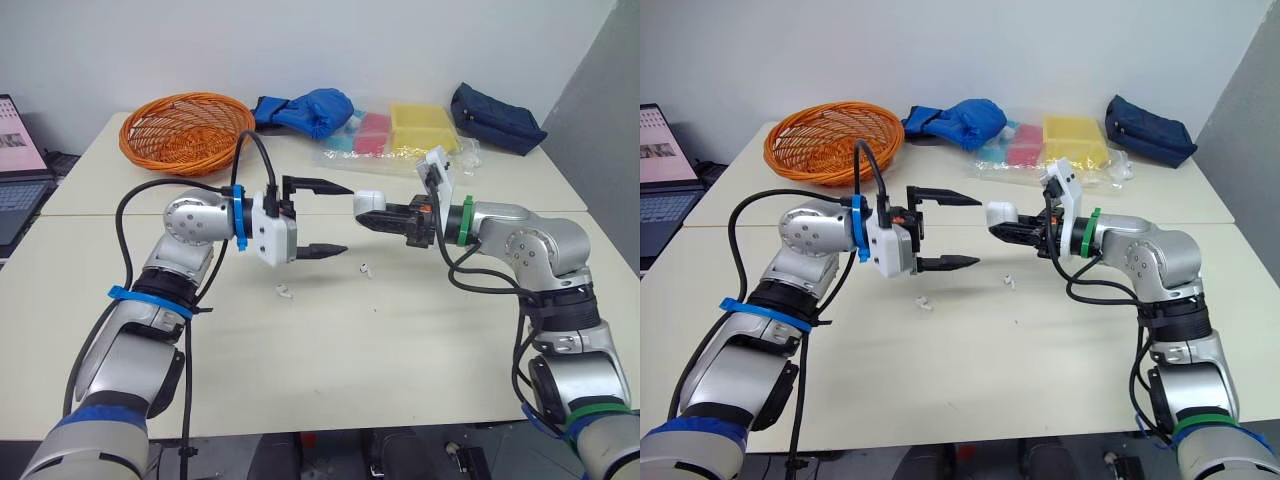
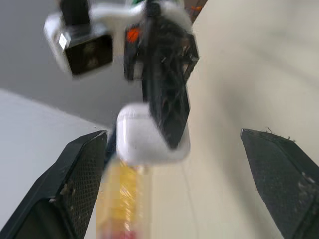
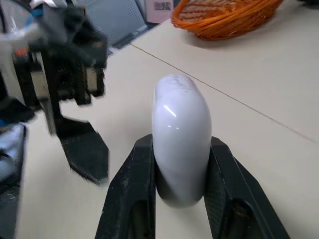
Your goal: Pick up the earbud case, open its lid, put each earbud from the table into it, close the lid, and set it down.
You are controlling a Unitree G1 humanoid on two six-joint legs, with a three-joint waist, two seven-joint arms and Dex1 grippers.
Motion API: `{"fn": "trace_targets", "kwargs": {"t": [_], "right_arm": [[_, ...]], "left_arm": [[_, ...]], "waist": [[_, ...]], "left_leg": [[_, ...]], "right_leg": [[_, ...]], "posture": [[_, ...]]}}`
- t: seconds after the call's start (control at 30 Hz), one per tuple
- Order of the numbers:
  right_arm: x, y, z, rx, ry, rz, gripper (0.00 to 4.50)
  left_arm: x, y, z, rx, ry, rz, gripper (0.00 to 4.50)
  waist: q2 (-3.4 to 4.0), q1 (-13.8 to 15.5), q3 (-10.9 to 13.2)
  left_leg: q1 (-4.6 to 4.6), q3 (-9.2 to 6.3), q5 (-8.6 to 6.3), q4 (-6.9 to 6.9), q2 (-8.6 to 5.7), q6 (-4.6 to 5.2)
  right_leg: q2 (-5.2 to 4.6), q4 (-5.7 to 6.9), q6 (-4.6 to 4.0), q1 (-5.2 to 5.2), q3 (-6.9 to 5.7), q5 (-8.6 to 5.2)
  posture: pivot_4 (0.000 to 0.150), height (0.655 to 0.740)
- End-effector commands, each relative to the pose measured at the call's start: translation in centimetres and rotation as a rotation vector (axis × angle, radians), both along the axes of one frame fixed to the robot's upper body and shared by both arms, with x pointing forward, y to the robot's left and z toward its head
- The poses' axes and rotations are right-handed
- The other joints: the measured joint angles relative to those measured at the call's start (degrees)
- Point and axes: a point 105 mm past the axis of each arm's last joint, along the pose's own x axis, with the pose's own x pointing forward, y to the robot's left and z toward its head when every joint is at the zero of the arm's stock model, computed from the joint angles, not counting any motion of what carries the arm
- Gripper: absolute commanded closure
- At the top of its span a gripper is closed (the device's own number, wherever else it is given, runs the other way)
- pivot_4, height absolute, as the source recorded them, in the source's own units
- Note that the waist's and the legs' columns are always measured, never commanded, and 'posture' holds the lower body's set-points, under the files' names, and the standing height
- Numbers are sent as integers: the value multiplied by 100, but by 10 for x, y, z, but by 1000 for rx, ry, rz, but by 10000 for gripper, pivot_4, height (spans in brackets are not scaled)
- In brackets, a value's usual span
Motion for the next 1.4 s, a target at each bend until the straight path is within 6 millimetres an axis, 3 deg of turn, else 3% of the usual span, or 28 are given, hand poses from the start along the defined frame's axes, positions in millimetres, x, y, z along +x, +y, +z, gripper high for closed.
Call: {"fn": "trace_targets", "kwargs": {"t": [0.03,0.2,0.33,0.4,0.53,0.93,1.03,1.37,1.4], "right_arm": [[-7,8,1,-109,-145,53,36152],[-9,17,-9,-282,-253,76,36152],[-12,28,-10,-278,-258,110,36152],[-11,30,-11,-279,-262,109,36152],[-11,31,-10,-289,-283,110,36152],[-17,36,-11,-308,-300,136,36152],[-17,36,-10,-313,-306,139,36152],[-18,37,-9,-318,-317,149,36152],[-18,38,-9,-318,-317,149,36152]], "left_arm": [[2,1,25,22,132,42,538],[0,-13,31,182,395,122,538],[-18,-14,12,319,488,73,538],[-18,-13,7,333,493,91,538],[-7,-11,-4,331,493,170,9054],[5,-20,2,262,514,173,9054],[6,-17,2,280,522,177,14585],[4,-18,3,307,516,159,14585],[5,-18,3,304,519,161,16375]], "waist": [[0,-4,0],[1,-6,1],[2,-19,0],[2,-23,0],[2,-3,0],[2,6,0],[3,1,0],[2,1,0],[2,1,0]], "left_leg": [[0,-1,0,0,0,0],[-4,-8,0,4,2,0],[4,1,0,3,1,0],[10,1,0,1,3,0],[10,-8,0,3,8,1],[8,-3,0,10,6,1],[9,-3,0,10,5,1],[9,-3,0,10,5,1],[9,-3,0,10,5,1]], "right_leg": [[2,-1,2,0,0,-1],[8,4,22,-4,-2,-14],[9,3,23,-2,10,-16],[15,5,20,-1,15,-15],[20,10,16,-2,9,-15],[18,8,-6,1,12,-2],[18,8,-6,0,13,-2],[18,8,-6,1,13,-2],[18,8,-6,0,13,-2]], "posture": [[1500,7400],[1500,7400],[1500,7400],[1500,7400],[1500,7400],[1500,7400],[1500,7400],[1500,7400],[1500,7400]]}}
